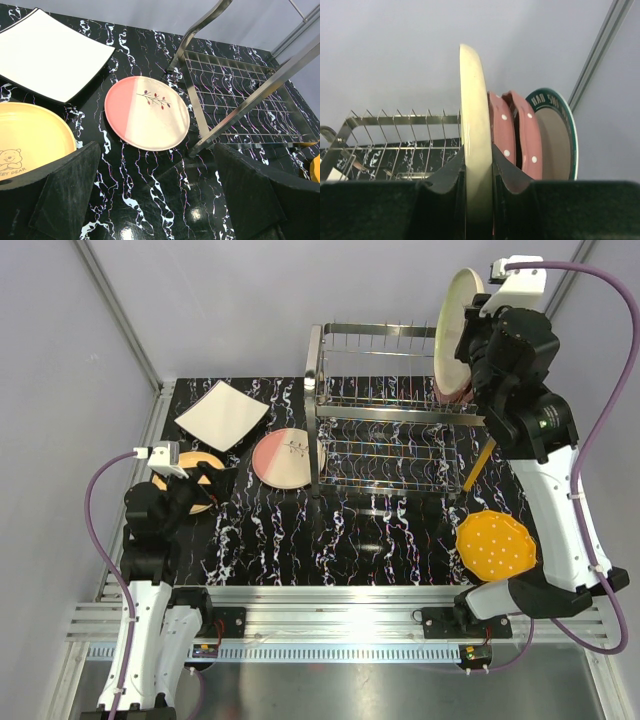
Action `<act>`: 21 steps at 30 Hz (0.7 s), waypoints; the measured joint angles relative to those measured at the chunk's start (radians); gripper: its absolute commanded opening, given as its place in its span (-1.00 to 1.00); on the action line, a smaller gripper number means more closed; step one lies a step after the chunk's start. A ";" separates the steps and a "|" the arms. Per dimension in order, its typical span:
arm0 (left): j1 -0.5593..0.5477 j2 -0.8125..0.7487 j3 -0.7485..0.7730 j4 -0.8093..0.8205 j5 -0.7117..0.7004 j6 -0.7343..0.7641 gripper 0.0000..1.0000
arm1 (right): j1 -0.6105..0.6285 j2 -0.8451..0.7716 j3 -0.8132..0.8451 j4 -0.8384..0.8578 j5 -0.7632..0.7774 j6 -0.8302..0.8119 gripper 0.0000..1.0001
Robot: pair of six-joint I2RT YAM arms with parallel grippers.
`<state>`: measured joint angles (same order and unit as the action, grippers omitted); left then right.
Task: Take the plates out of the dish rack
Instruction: Grab a plate with the right arm, then pass the plate from the right arm to the left
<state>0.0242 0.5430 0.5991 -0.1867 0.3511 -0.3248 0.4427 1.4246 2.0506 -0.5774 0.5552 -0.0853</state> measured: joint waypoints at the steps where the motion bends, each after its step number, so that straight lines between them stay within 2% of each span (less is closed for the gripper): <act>1: 0.000 0.000 0.000 0.000 0.000 0.000 0.98 | 0.000 0.000 0.012 -0.001 0.000 0.000 -1.00; 15: 0.000 0.000 0.000 0.000 0.000 0.000 0.98 | 0.000 -0.014 0.067 -0.057 -0.035 0.031 -1.00; 21: 0.000 0.000 0.000 0.000 0.003 -0.002 0.98 | -0.015 -0.014 0.097 -0.115 -0.099 0.083 -1.00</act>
<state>0.0242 0.5426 0.5991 -0.1864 0.3546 -0.3264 0.4278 1.4101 2.1479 -0.6926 0.4564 -0.0025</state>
